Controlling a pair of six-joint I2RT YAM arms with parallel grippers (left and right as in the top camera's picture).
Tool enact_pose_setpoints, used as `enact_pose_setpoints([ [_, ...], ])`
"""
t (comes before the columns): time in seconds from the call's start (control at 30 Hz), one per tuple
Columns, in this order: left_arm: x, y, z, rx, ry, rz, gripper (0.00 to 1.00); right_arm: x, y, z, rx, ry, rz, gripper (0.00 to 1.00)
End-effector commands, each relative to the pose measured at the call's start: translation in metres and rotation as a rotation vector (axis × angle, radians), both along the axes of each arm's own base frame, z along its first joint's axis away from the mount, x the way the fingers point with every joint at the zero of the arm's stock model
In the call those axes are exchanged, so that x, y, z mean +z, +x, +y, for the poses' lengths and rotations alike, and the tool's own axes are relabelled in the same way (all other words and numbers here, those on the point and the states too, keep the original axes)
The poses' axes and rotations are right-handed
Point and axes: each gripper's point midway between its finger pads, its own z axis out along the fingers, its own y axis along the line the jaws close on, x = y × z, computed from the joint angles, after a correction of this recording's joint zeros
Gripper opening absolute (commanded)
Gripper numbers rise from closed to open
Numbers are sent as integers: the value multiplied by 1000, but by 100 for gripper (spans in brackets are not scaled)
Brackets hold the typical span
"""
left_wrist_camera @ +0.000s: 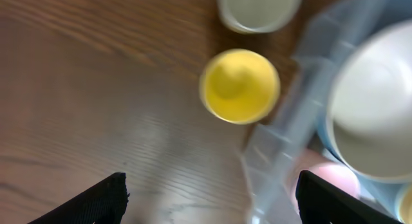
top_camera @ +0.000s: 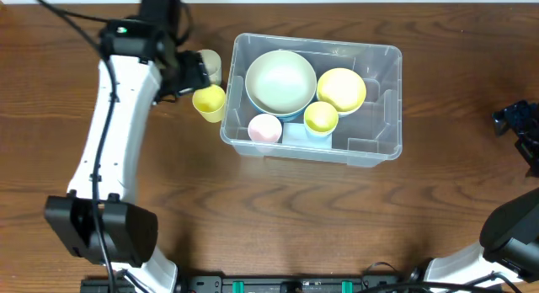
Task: Pack container
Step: 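Move the left gripper to the second yellow cup and grip it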
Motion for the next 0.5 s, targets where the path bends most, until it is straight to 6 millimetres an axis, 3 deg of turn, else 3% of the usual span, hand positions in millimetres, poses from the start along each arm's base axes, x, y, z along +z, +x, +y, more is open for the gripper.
enact_pose_setpoints([
  [0.0, -17, 0, 12, 2, 15, 56, 84, -1, -2, -2, -16, -9, 6, 99],
  [0.23, -52, 10, 14, -1, 23, 129, 84, -1, -2, -2, -16, -9, 6, 99],
  [0.47, -104, 18, 14, 0, 31, 241, 84, -1, -2, -2, -16, -9, 6, 99],
])
